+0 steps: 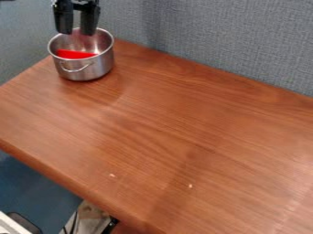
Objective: Put the red object in the metal pot
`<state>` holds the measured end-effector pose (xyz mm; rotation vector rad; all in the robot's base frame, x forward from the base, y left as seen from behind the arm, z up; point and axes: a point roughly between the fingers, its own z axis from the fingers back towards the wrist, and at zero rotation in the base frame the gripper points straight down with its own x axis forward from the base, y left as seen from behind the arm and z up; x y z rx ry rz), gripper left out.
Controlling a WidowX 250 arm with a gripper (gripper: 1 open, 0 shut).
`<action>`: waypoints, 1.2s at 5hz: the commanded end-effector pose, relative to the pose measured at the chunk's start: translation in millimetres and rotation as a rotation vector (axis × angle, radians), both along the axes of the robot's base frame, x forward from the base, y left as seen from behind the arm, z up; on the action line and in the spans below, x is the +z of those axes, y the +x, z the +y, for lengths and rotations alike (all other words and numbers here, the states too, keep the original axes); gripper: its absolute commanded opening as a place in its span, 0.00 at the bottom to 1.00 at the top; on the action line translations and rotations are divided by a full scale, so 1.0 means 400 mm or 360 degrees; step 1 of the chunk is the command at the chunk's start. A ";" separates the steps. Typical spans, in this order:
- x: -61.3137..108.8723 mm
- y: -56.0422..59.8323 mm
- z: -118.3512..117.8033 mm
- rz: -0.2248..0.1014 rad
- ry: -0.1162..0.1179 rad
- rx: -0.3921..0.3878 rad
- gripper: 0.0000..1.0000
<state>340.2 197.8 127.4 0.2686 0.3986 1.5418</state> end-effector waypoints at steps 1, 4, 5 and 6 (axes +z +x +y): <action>0.107 -0.018 -0.010 -0.0183 0.0047 -0.0073 1.00; 0.117 -0.025 0.025 -0.0229 -0.0009 -0.0303 1.00; 0.155 0.001 0.024 -0.0269 -0.0031 -0.0502 1.00; 0.160 0.007 -0.008 -0.0296 -0.0055 -0.0762 1.00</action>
